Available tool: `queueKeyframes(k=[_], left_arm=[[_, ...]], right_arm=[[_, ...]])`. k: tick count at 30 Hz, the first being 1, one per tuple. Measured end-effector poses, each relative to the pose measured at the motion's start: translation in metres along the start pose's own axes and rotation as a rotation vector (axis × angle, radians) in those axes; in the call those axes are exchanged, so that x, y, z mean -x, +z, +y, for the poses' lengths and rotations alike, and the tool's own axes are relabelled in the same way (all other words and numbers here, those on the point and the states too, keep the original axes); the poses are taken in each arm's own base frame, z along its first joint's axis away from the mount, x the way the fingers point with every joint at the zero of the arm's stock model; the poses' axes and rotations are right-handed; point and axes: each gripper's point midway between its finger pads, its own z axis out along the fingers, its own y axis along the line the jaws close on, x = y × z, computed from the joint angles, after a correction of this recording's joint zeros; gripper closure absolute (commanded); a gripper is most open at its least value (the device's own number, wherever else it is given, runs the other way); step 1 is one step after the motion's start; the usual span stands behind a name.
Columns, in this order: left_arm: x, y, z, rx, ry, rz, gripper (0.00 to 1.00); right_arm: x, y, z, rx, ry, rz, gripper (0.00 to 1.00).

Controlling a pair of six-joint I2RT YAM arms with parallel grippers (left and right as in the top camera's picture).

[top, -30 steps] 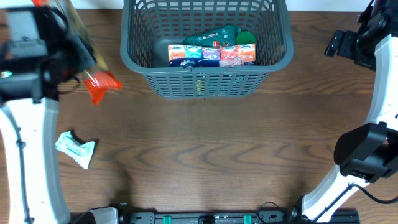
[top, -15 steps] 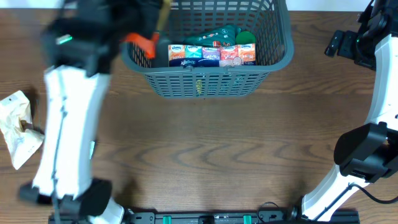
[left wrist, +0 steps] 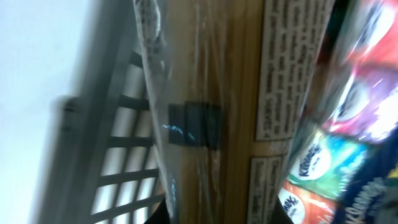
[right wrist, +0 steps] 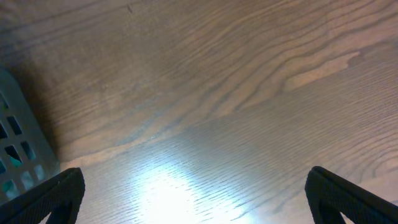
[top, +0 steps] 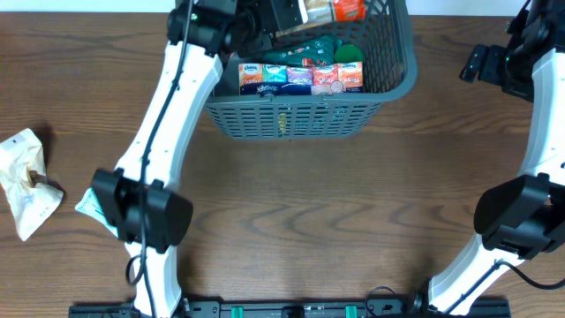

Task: Pack container
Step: 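Lift the biscuit packet and carry it over the basket with the left gripper, then release the biscuit packet into the basket and withdraw the left gripper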

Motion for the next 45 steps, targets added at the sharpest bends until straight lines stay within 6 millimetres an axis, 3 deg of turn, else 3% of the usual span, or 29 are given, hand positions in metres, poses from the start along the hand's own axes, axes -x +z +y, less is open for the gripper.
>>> queueKeyframes(k=[7, 12, 13, 15, 16, 18, 24, 27, 32, 34, 37, 39, 42, 45], left_arm=[[-0.041, 0.067, -0.031, -0.114, -0.001, 0.096, 0.94], [-0.058, 0.096, -0.051, -0.174, -0.006, 0.133, 0.94], [-0.060, 0.099, -0.053, -0.181, -0.007, 0.136, 0.91], [-0.061, 0.100, -0.055, -0.188, -0.006, 0.139, 0.66], [-0.061, 0.100, -0.055, -0.189, -0.008, 0.139, 0.62], [-0.060, 0.100, -0.054, -0.185, -0.007, 0.133, 0.60], [-0.058, 0.099, -0.053, -0.183, -0.015, 0.129, 0.45], [-0.055, 0.092, -0.051, -0.180, -0.019, 0.128, 0.43], [-0.030, 0.041, -0.029, -0.116, -0.052, 0.087, 0.35], [-0.012, 0.004, -0.011, -0.049, -0.092, 0.042, 0.33], [0.017, -0.069, 0.019, 0.084, -0.183, -0.045, 0.31], [0.026, -0.117, 0.035, 0.179, -0.252, -0.080, 0.23], [0.022, -0.182, 0.051, 0.315, -0.371, -0.079, 0.18], [-0.004, -0.228, 0.052, 0.423, -0.561, -0.005, 0.12]], right_arm=[[0.000, 0.000, 0.001, 0.004, 0.000, 0.002, 0.01], [-0.001, 0.000, 0.001, 0.004, 0.000, 0.002, 0.01], [-0.001, 0.000, 0.001, 0.004, 0.000, 0.002, 0.01], [-0.001, 0.000, 0.001, 0.006, -0.001, 0.004, 0.01], [-0.001, 0.000, 0.001, 0.006, -0.004, 0.004, 0.01], [-0.001, 0.000, 0.001, 0.006, -0.005, 0.004, 0.01], [-0.001, 0.000, 0.001, 0.006, -0.012, 0.005, 0.01], [-0.001, 0.000, 0.001, 0.007, -0.015, 0.005, 0.01], [-0.002, 0.000, 0.001, 0.007, -0.028, 0.008, 0.01], [-0.002, 0.000, 0.001, 0.007, -0.031, 0.008, 0.01], [-0.002, 0.000, 0.001, 0.007, -0.032, 0.008, 0.01], [-0.002, 0.000, 0.001, 0.007, -0.034, 0.008, 0.01], [-0.002, 0.000, 0.001, 0.007, -0.038, 0.009, 0.01], [-0.002, 0.000, 0.001, 0.007, -0.039, 0.008, 0.01]])
